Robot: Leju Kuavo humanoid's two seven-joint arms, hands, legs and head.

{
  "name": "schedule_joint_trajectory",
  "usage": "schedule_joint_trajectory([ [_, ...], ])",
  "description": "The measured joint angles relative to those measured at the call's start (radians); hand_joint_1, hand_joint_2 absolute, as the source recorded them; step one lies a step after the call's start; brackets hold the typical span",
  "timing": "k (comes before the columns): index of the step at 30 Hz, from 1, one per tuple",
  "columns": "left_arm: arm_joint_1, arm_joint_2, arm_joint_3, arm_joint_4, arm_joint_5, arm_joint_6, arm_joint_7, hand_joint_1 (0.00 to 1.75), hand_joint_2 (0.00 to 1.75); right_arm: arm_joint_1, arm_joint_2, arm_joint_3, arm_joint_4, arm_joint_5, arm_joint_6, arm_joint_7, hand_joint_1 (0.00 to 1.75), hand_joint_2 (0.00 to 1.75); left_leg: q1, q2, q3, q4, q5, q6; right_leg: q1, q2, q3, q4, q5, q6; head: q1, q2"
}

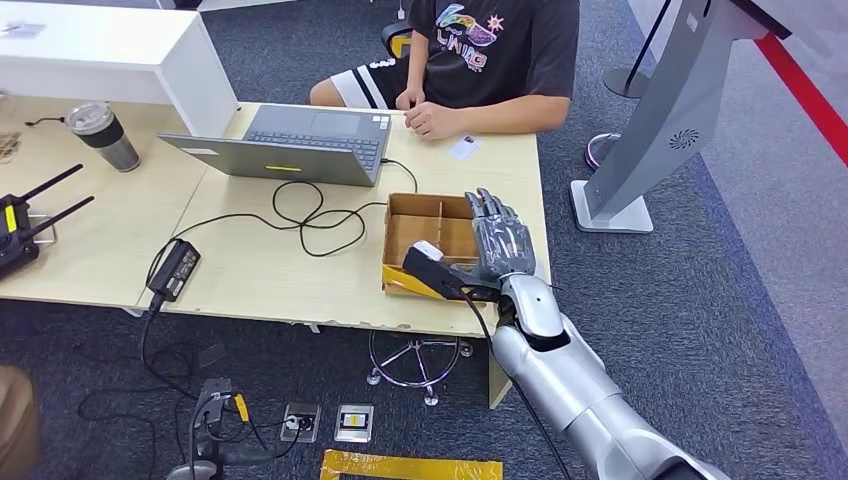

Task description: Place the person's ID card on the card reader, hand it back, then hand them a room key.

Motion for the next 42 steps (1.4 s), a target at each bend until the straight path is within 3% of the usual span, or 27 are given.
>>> schedule_joint_trajectory([
  [20, -0.002, 0.000, 0.000, 0.000, -0.008, 0.001, 0.011, 0.00, 1.75, -0.003, 0.002, -0.035, 0.031, -0.014, -0.009, -0.030, 0.00, 1.75, 0.000, 0.000, 0.000, 0.000, 0.000, 0.000, 0.000, 0.000, 0.000, 0.000, 0.000, 0.000, 0.000, 0.000],
  [42, -0.003, 0.001, 0.001, 0.000, 0.002, -0.009, 0.011, 0.00, 1.75, 0.023, 0.014, -0.042, 0.041, 0.002, 0.008, -0.033, 0.14, 1.75, 0.000, 0.000, 0.000, 0.000, 0.000, 0.000, 0.000, 0.000, 0.000, 0.000, 0.000, 0.000, 0.000, 0.000],
])
